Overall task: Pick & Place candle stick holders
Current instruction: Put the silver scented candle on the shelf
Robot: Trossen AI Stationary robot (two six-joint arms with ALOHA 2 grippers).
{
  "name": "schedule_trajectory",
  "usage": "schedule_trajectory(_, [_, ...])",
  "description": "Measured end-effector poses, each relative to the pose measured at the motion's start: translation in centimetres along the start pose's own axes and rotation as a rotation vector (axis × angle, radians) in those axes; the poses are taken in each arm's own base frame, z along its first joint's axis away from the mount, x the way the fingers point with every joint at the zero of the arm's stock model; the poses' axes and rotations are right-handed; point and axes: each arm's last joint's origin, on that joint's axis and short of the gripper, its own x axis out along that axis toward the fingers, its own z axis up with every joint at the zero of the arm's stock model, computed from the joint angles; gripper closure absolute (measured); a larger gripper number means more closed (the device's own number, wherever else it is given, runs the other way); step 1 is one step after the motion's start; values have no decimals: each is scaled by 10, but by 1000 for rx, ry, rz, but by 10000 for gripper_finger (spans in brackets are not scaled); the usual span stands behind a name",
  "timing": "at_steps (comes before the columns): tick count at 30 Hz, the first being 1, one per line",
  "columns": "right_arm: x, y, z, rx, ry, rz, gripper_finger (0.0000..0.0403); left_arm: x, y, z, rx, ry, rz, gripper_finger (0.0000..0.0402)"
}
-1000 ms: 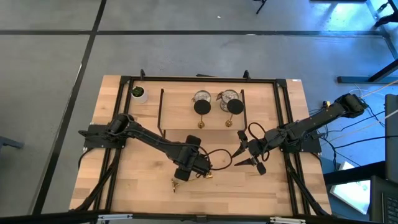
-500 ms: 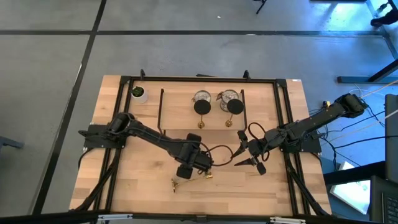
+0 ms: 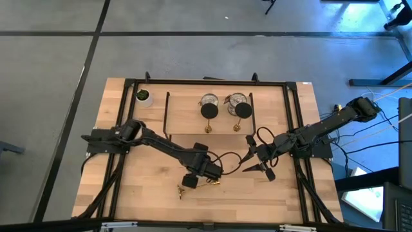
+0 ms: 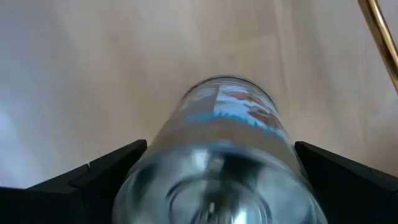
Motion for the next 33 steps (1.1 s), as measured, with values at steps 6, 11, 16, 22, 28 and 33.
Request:
schedule_trajectory(6, [0,0,0,2,-1,0,247,12,-6,3,6,25,-9,1])
schedule_trajectory(11, [0,0,0,2,-1,0,247,10,-10,2,-58,16,-6,1])
schedule_trajectory(16, [0,0,0,2,-1,1,247,10,-14,2,-119,8,32,1])
schedule_trajectory(22, [0,0,0,2,-2,1,247,9,-19,2,-145,-5,90,1])
schedule_trajectory(28, [0,0,0,2,-2,1,247,9,-23,2,-127,-7,77,1])
schedule_trajectory(33, [0,0,0,2,-2,1,247,9,-23,4,-166,-28,62,1])
